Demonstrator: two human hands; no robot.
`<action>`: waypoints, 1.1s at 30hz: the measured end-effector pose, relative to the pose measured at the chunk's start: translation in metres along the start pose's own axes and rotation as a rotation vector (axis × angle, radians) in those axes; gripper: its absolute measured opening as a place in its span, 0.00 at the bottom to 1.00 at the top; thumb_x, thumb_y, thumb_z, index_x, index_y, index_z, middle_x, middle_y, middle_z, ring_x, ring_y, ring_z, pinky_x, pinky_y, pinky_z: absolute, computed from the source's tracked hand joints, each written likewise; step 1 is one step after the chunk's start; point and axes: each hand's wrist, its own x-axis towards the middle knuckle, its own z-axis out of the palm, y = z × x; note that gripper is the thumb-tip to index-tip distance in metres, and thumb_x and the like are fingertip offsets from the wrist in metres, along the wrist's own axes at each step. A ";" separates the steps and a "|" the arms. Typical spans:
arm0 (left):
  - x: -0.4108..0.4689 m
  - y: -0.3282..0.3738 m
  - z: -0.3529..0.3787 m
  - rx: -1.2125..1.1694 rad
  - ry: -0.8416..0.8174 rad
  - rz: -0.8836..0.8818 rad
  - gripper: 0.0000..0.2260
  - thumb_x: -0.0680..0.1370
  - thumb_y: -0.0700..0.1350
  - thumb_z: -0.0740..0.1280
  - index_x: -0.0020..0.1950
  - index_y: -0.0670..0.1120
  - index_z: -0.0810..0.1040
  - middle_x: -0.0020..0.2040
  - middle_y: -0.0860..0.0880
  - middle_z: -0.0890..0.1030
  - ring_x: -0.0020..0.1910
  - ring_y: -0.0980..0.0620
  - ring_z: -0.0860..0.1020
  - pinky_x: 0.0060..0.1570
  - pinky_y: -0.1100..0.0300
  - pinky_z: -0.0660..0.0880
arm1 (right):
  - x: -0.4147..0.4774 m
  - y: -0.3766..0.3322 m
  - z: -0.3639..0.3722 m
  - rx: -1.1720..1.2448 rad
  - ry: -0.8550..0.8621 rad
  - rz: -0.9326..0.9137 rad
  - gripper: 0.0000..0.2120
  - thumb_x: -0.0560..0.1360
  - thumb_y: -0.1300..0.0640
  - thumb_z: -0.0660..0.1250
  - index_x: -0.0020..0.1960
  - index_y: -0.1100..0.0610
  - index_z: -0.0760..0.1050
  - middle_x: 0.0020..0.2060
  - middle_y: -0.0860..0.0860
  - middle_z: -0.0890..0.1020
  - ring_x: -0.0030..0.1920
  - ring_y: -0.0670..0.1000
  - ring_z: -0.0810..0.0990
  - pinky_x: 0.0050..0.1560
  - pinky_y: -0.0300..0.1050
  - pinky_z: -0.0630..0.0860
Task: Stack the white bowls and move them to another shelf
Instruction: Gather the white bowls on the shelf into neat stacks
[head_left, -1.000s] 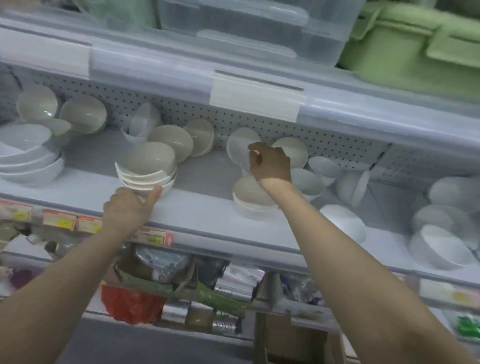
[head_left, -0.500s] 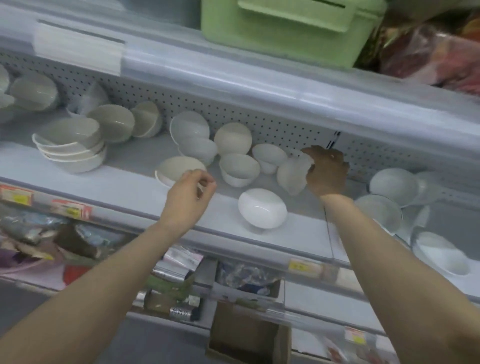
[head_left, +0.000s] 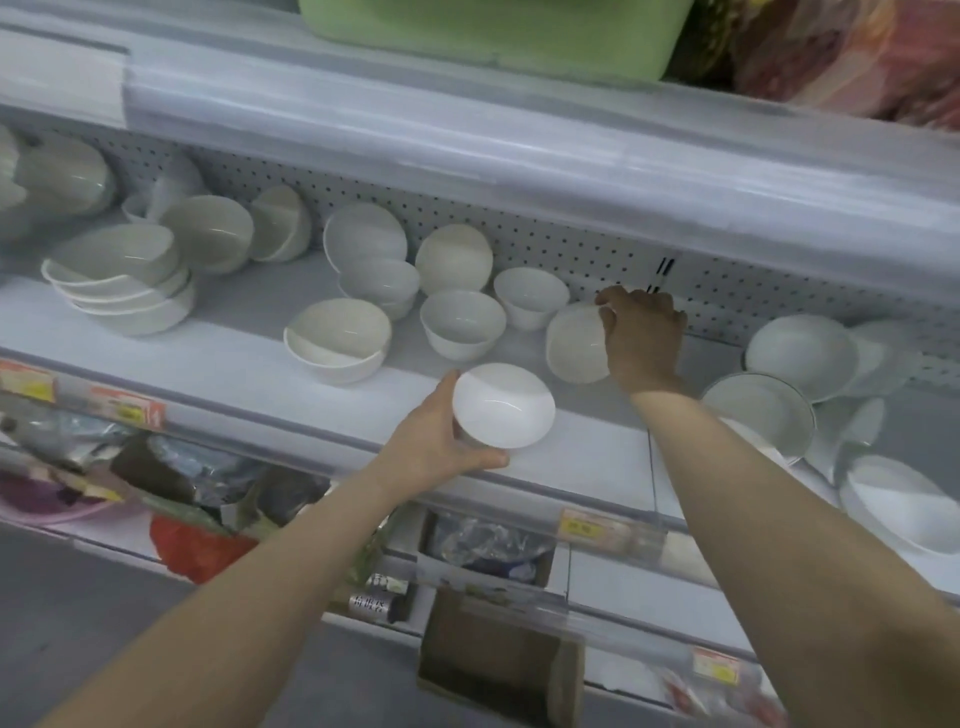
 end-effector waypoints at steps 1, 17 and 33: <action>0.000 -0.001 0.001 0.002 0.005 0.000 0.37 0.65 0.52 0.81 0.65 0.61 0.61 0.60 0.58 0.75 0.59 0.55 0.74 0.56 0.61 0.72 | -0.002 0.000 -0.001 -0.057 0.011 -0.006 0.13 0.82 0.56 0.57 0.61 0.53 0.78 0.54 0.58 0.81 0.59 0.61 0.73 0.57 0.52 0.65; 0.005 -0.012 -0.009 -0.015 -0.042 -0.005 0.42 0.63 0.55 0.81 0.72 0.53 0.64 0.62 0.55 0.77 0.60 0.49 0.76 0.61 0.49 0.75 | -0.036 -0.004 -0.052 0.229 -0.130 0.582 0.19 0.78 0.62 0.58 0.29 0.57 0.64 0.29 0.52 0.72 0.33 0.53 0.72 0.34 0.42 0.63; 0.004 -0.012 -0.012 -0.034 -0.052 0.002 0.43 0.64 0.56 0.81 0.74 0.54 0.63 0.63 0.51 0.79 0.59 0.48 0.78 0.58 0.53 0.75 | -0.093 -0.076 -0.039 0.451 -0.289 0.559 0.15 0.72 0.64 0.62 0.28 0.57 0.69 0.26 0.52 0.70 0.30 0.53 0.67 0.29 0.40 0.63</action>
